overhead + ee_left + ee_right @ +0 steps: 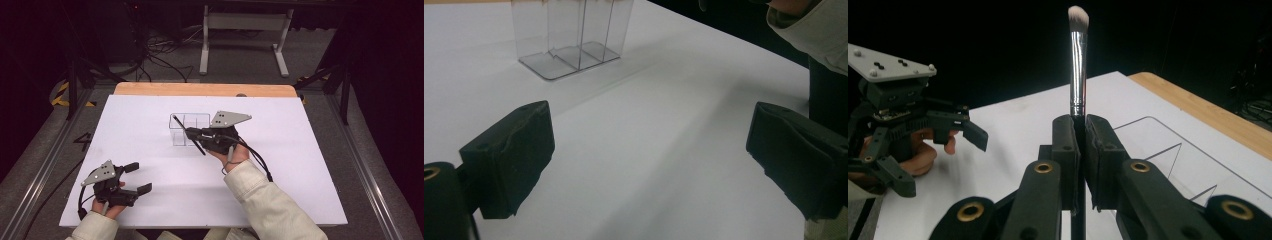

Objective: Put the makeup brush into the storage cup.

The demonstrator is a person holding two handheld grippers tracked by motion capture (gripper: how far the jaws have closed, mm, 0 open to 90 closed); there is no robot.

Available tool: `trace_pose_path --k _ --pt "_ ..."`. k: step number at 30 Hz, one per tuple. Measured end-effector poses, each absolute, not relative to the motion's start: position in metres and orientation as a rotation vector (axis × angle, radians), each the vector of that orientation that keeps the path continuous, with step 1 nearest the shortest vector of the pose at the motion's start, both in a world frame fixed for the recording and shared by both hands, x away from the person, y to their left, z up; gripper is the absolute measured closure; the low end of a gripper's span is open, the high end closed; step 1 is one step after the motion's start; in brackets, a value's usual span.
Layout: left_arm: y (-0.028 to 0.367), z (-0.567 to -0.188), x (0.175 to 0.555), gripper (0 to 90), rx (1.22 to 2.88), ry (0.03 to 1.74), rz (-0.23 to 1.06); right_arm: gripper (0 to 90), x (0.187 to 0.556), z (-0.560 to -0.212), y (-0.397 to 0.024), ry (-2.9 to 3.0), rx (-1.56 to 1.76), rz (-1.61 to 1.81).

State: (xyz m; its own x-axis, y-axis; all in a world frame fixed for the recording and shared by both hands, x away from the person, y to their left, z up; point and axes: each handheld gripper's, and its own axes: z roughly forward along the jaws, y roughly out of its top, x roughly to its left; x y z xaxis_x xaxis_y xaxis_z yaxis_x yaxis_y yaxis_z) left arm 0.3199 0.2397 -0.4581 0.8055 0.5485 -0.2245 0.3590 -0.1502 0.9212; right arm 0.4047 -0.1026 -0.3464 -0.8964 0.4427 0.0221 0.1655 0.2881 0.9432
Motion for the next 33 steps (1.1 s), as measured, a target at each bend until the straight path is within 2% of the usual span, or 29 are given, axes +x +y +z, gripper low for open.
trace_pose_path --k 33 --pt "0.240 -0.458 0.320 6.1 1.762 0.702 0.192 83.9 0.423 -0.345 -0.115 2.053 0.616 1.817"
